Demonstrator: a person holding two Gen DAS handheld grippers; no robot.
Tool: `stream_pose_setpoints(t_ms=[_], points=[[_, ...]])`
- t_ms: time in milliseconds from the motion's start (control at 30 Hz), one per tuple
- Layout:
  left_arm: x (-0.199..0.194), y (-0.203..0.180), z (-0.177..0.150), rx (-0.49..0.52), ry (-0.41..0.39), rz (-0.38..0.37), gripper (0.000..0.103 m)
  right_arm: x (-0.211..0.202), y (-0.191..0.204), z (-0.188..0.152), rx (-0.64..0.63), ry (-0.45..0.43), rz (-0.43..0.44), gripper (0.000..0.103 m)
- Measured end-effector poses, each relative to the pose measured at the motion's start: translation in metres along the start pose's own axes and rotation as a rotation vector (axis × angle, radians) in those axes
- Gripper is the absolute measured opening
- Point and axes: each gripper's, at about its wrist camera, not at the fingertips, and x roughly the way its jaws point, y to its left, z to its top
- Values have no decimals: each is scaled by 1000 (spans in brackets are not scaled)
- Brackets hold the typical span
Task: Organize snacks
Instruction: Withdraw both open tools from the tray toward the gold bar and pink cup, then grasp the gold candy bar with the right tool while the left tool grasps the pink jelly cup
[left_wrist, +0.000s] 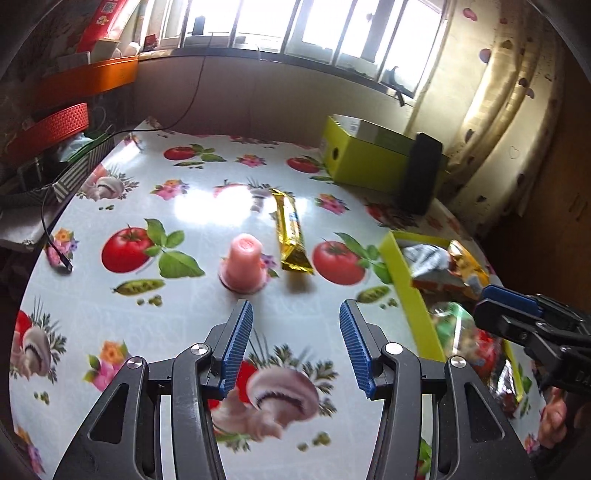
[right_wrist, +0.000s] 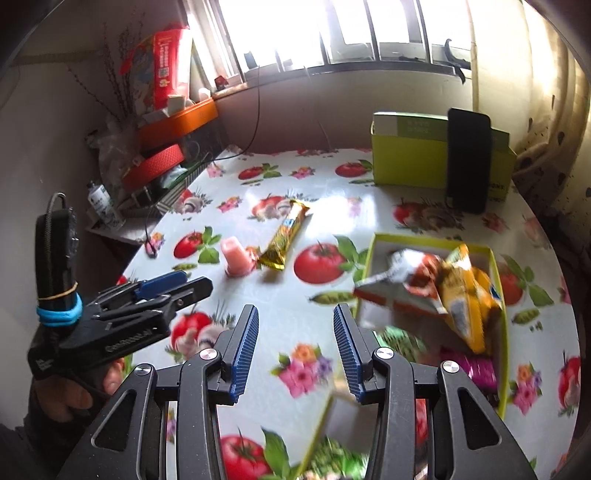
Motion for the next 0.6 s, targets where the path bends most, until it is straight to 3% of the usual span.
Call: stream_pose_setpoints(t_ms=[200,600], points=[[30,7,22,24,-23,34,50,27,5,29,-4,10,7,41],[78,20,36,19,18,66,50,104,5,72,28,113,-6,41]])
